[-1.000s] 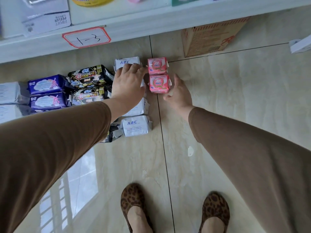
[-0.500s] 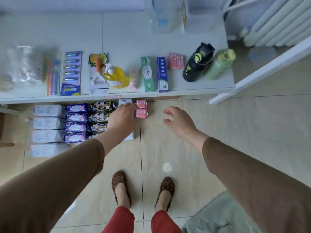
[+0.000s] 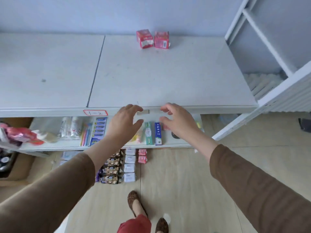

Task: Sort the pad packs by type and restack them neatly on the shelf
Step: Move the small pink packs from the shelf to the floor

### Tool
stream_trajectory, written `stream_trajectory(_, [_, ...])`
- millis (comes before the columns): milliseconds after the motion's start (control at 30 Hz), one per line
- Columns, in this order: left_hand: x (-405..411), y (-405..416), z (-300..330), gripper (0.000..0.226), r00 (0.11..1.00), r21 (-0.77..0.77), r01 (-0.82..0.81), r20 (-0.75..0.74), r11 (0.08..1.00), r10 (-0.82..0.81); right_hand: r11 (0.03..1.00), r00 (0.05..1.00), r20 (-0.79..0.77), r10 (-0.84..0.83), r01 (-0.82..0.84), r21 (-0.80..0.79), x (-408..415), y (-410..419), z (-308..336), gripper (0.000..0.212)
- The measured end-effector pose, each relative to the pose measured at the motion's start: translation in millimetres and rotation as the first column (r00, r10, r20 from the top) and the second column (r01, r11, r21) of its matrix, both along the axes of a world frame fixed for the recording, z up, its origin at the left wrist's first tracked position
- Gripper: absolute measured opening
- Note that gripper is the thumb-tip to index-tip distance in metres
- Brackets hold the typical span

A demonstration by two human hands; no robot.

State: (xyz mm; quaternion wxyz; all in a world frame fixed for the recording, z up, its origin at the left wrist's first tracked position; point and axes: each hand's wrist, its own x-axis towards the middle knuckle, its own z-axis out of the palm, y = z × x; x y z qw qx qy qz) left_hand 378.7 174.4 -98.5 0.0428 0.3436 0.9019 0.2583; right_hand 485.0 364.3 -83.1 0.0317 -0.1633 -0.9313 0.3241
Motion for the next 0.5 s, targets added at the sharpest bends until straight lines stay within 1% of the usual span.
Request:
stream_trajectory(100, [-41,12,26,0.034,1.000,0.022,0.002,-0.018,1.000,-0.001,0.999,0.999,-0.033,-0.034,0.035,0.024,-37,14,28,0.032])
stream_trajectory(200, [-80,26,44,0.034,1.000,0.052,-0.028,-0.003,0.998,0.028,0.997,0.995,-0.054,-0.079,0.080,0.019,-71,29,45,0.033])
stream_trajectory(300, [-112,44,52,0.036,1.000,0.059,-0.019,0.006,0.998,0.019,0.994,0.993,-0.062,-0.103,0.105,0.029,-100,46,52,0.034])
stream_trajectory(500, [-174,94,56,0.039,0.999,0.049,-0.036,0.036,0.998,0.034,0.984,0.982,-0.058,-0.179,0.178,-0.018,-163,102,52,0.040])
